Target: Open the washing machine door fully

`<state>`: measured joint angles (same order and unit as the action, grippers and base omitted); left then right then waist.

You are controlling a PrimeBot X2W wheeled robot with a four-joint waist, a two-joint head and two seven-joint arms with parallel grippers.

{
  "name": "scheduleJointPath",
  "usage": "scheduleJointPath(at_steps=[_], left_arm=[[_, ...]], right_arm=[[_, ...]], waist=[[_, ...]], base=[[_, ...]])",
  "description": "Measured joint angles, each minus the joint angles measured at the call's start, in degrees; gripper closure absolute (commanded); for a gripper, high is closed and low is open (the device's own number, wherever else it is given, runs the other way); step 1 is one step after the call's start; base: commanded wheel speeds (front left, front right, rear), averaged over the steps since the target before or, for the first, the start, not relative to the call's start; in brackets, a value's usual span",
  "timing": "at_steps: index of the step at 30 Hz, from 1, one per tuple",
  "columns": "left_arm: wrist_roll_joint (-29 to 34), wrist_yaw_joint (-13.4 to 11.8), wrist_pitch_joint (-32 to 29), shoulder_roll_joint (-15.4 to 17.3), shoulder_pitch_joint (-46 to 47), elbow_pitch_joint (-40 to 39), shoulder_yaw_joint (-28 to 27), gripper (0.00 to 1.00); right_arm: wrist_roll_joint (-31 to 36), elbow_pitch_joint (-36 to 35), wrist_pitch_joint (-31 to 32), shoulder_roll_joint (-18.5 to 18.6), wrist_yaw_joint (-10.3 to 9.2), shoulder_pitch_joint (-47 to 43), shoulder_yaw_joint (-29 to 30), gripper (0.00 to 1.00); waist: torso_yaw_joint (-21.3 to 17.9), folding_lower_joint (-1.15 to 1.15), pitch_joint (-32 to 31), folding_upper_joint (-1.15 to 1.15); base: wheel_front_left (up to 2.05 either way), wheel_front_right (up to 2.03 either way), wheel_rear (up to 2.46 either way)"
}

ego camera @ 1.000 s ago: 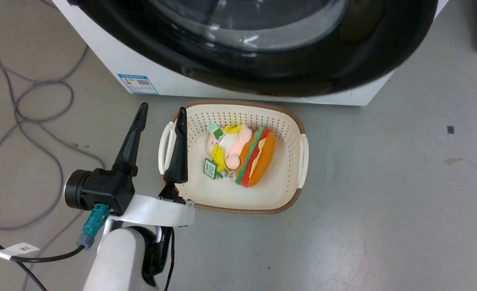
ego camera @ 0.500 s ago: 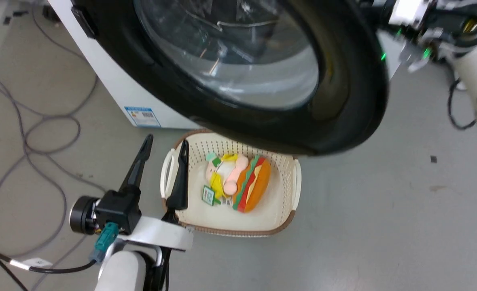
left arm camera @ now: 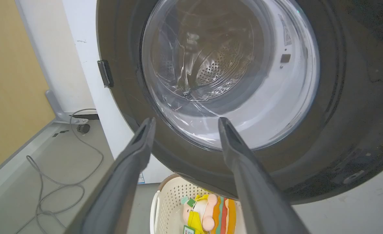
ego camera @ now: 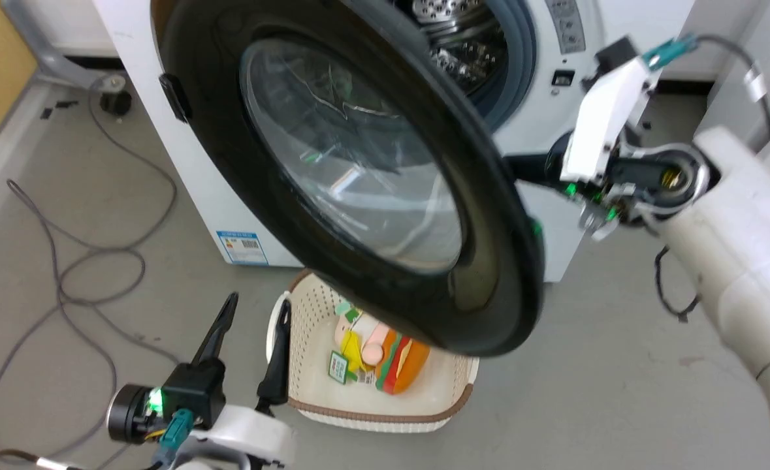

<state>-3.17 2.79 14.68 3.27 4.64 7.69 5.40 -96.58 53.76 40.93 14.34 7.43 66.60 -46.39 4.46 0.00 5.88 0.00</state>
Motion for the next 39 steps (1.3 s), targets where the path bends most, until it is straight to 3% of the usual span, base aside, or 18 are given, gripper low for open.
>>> scheduleJointPath(at_steps=[29,36,37,38,39], left_arm=[[0.46,-0.09,0.0,0.83,-2.95,2.12,-1.19,0.0],[0.46,-0.09,0.0,0.75,-3.16,2.1,-0.91,0.0],[0.46,-0.09,0.0,0.74,-3.28,2.1,-0.9,0.0],[0.46,-0.09,0.0,0.71,-3.35,2.1,-0.87,0.0],[0.46,-0.08,0.0,0.69,-3.35,2.09,-0.83,0.0]], right_arm=[[-2.41,-28.72,-2.81,1.03,0.0,-16.01,-6.16,1.0],[-2.81,-34.52,-9.76,1.76,0.0,-20.25,-5.65,1.0],[-2.63,-35.16,-12.32,2.02,0.0,-20.98,-4.89,0.95],[-2.1,-35.84,-15.26,2.35,0.0,-21.74,-3.98,0.11],[-2.33,-36.3,-18.18,2.55,0.0,-22.86,-2.66,0.0]], waist=[[-0.21,0.0,-2.94,0.0],[-0.35,0.0,-3.25,0.0],[-0.32,0.0,-3.3,0.0],[-0.29,0.0,-3.33,0.0],[-0.24,0.0,-3.42,0.0]], base=[[0.0,0.0,0.0],[0.0,0.0,0.0],[0.0,0.0,0.0],[0.0,0.0,0.0],[0.0,0.0,0.0]])
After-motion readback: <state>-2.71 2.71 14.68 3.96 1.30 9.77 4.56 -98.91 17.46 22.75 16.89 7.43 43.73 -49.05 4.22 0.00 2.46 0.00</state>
